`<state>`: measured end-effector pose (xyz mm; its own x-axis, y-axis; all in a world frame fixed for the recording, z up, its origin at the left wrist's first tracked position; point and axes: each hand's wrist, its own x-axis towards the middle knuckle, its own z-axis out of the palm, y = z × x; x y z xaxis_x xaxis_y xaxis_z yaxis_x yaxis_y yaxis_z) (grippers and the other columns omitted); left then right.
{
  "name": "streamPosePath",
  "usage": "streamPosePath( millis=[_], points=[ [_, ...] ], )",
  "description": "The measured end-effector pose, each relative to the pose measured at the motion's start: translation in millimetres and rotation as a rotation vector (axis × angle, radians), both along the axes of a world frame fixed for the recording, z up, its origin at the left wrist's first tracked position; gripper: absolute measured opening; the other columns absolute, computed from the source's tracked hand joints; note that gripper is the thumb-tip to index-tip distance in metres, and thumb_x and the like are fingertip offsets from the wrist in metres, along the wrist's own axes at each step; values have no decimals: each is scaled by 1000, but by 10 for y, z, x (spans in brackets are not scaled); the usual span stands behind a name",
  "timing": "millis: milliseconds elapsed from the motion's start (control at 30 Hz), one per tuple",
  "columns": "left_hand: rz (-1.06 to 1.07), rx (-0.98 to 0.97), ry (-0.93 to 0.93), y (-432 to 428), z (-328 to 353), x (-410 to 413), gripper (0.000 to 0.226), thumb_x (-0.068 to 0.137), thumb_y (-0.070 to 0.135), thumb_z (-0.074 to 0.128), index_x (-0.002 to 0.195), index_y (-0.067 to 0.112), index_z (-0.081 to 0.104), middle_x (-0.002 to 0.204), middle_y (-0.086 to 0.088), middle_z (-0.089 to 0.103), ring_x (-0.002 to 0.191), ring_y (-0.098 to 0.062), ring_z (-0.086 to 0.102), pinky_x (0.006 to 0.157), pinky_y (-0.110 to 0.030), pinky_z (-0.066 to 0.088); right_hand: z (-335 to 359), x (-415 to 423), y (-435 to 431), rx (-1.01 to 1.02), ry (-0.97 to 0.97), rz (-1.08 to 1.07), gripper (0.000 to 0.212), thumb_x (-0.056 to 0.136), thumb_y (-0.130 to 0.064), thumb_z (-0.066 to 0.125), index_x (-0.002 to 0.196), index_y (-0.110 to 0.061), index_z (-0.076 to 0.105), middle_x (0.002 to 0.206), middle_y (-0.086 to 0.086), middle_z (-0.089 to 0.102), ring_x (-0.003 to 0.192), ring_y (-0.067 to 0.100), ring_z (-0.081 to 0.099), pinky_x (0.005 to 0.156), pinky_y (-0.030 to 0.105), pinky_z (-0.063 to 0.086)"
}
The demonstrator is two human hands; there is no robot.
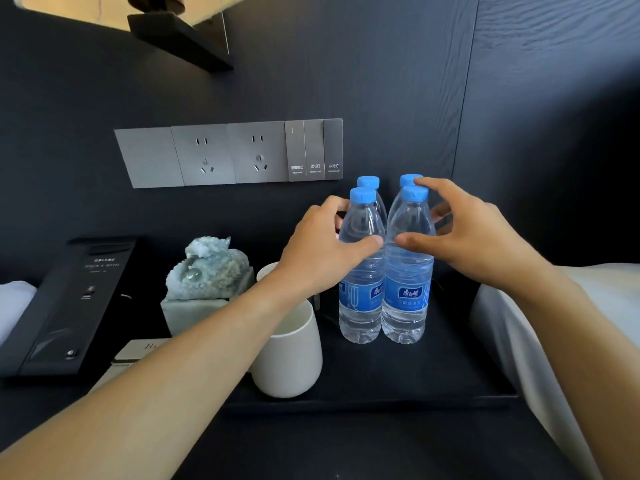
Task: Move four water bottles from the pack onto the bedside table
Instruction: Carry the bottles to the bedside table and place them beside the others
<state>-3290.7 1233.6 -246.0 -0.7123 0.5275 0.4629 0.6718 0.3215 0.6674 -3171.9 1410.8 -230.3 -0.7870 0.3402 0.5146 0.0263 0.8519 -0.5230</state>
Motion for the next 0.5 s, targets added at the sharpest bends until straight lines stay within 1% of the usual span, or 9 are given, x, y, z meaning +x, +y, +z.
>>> streamPosePath(
  millis=[67,133,200,267,333,367,400,433,500],
  points=[
    [51,4,45,23,-33,35,55,78,54,79,120,29,54,109,5,56,86,-8,58,77,-34,56,-8,-2,-5,7,-2,1,84,78,-45,81,150,-38,38,93,-20,55,82,-3,58,67,15,42],
    [70,9,64,48,-44,62,55,78,57,77,119,29,53,111,4,55,89,-8,58,78,-35,55,-13,-5,-4,13,-9,-6,85,79,-44,80,152,-35,37,100,-12,57,82,-3,57,72,20,44],
    [53,20,29,47,-33,63,52,81,52,75,122,29,53,115,4,54,93,-8,59,80,-32,54,-9,-10,-2,12,-14,-9,86,80,-43,80,153,-34,35,105,-9,57,83,-3,57,75,23,45],
    [-2,48,-55,23,-27,55,47,85,40,73,126,28,53,119,5,58,98,-7,61,78,-26,51,-14,-14,-11,20,-3,-10,87,80,-44,80,153,-36,34,105,-10,56,83,-1,58,77,26,47],
    [-47,65,-91,-11,-42,53,45,87,32,73,128,26,53,115,11,62,96,-1,61,72,-17,46,-29,-18,-39,39,23,-15,86,79,-45,79,152,-40,33,106,-10,56,85,5,61,81,31,52],
    [-53,70,-79,-26,-54,51,45,88,31,74,126,26,53,110,14,63,93,2,61,71,-15,46,-40,-26,-51,53,32,-20,85,79,-46,78,151,-42,33,108,-9,57,87,9,62,84,36,55],
    [-49,80,-58,-35,-71,41,44,87,32,75,124,25,52,106,15,64,92,2,62,71,-16,48,-50,-36,-63,66,36,-24,83,79,-48,77,150,-43,34,109,-7,59,90,13,64,87,40,57],
    [-37,90,-36,-37,-88,27,44,86,34,77,121,25,52,105,13,64,91,-2,63,73,-20,52,-56,-46,-71,75,39,-26,82,78,-49,77,149,-44,35,111,-4,62,92,16,64,88,43,58],
    [-12,96,-13,-28,-119,4,46,83,39,80,116,27,50,106,6,65,94,-10,65,79,-32,58,-57,-54,-78,72,42,-28,80,78,-49,76,147,-43,37,112,-1,64,93,18,65,88,44,58]
  ],
)
